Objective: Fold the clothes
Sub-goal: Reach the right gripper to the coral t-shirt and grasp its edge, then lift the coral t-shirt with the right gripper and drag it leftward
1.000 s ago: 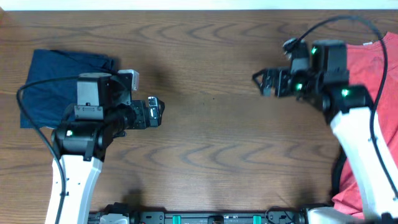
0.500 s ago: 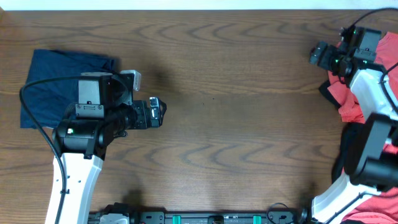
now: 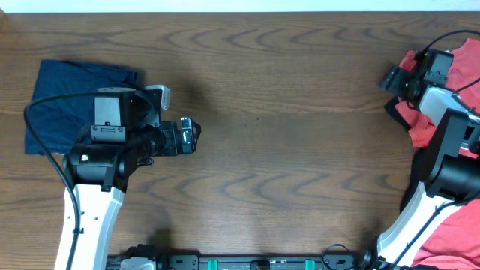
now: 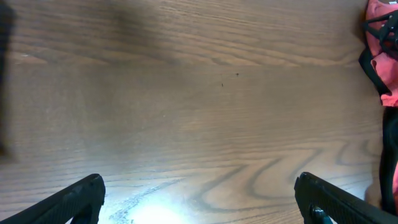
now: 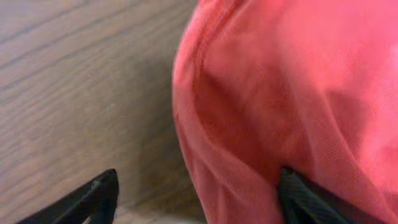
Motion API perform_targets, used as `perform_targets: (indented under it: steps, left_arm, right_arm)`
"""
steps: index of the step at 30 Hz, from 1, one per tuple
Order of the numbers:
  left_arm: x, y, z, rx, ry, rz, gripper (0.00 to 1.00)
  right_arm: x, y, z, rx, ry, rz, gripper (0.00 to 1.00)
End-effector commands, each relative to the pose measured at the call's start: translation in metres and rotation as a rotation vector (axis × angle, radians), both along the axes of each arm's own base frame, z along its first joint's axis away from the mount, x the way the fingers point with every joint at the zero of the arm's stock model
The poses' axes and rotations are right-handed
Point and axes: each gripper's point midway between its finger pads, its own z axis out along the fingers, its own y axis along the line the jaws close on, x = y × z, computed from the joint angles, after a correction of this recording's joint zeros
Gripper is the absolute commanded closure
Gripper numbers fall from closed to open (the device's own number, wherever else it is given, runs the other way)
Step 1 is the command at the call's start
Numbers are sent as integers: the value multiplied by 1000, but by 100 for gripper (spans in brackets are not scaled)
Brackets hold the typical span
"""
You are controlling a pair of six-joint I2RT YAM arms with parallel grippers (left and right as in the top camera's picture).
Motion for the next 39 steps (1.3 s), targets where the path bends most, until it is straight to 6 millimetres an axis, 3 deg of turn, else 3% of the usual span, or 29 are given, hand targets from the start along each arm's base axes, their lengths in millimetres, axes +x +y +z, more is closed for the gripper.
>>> perform_targets:
  steps: [1, 2, 3, 4, 8, 11, 15, 19, 24, 31, 34, 39]
  left_arm:
    - [2, -1, 9, -13, -18, 2, 2]
    - [2, -1, 9, -13, -18, 2, 2]
    - [2, -1, 9, -13, -18, 2, 2]
    - [2, -1, 9, -13, -18, 2, 2]
    - [2, -1, 8, -13, -17, 2, 2]
    - [1, -1, 8, -13, -11, 2, 2]
    - [0, -1, 7, -16, -9, 0, 2]
    - [0, -1, 8, -16, -9, 0, 2]
    - [1, -1, 8, -19, -10, 2, 2]
    - [0, -2, 11, -22, -24, 1, 2]
    - [-1, -2, 15, -23, -37, 1, 2]
    - [-4, -3, 20, -33, -55, -2, 2]
  right_arm:
    - [1, -7, -3, -27, 8, -9, 41]
    - [1, -8, -3, -32, 10, -13, 68]
    - [0, -9, -3, -35, 12, -16, 89]
    - [0, -9, -3, -39, 14, -19, 99]
    - [0, -12, 6, -57, 4, -8, 99]
    - [1, -15, 30, -56, -35, -8, 99]
    - [5, -12, 82, -38, -143, 24, 99]
    - [8, 5, 140, -25, -269, 121, 99]
    - [1, 15, 202, -61, -385, 157, 99]
    - [-19, 81, 279, 24, -550, 378, 99]
    - [-26, 96, 300, -18, -575, 377, 99]
    - [-27, 82, 304, -108, -553, 275, 99]
